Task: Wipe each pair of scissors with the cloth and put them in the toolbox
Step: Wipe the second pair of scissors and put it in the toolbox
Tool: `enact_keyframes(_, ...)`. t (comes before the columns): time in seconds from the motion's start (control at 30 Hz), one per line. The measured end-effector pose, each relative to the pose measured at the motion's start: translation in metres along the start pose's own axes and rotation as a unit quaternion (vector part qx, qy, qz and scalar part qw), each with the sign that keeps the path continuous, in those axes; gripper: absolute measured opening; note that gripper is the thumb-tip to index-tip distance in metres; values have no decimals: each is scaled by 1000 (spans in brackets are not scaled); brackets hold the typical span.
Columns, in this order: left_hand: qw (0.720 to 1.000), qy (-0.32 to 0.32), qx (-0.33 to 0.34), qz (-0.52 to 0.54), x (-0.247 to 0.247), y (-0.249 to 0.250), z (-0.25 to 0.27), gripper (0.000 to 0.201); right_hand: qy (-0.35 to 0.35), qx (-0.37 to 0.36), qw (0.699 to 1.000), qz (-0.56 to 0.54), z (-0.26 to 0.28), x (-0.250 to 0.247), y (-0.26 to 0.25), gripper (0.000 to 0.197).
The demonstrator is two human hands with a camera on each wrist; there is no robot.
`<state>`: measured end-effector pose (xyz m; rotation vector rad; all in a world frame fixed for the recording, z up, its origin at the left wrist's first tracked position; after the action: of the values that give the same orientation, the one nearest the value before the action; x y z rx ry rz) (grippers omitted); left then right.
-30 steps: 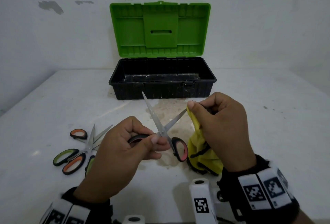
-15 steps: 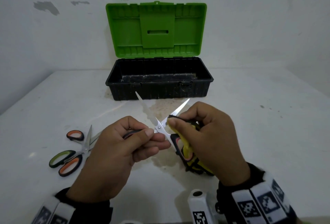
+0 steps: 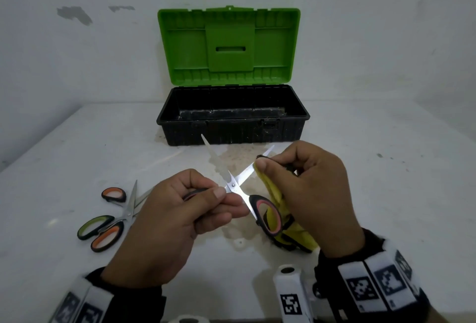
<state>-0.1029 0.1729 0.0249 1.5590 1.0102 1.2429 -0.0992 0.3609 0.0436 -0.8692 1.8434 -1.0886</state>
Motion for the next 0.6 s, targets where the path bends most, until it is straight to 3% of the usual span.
enact_keyframes(0.07, 1000, 1, 2, -2, 1, 0, 0, 15, -2, 8, 1000, -5, 0, -1, -1, 17)
enact_keyframes(0.2, 1000, -1, 7, -13, -1, 2, 0, 4, -57, -3, 998, 28, 12, 11, -6, 16)
enact_keyframes(0.43, 999, -5, 10, -38, -1, 1, 2, 5, -3, 23, 1000, -2, 2, 1, -1, 17)
enact_keyframes(0.6, 998, -14, 19, -51, -2, 5, 1, 9, -47, 8, 999, 25, 14, 11, -5, 15)
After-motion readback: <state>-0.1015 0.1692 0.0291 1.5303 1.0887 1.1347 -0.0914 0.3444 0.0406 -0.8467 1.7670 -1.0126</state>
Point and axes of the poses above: each hand's wrist, its own z-axis away from the middle knuckle, its own x-axis out of the palm, y = z × x, the point moved 4 cm from there along -z, towards the middle knuckle, and after that the axes turned 15 degrees about x, right-handed, at the moved point
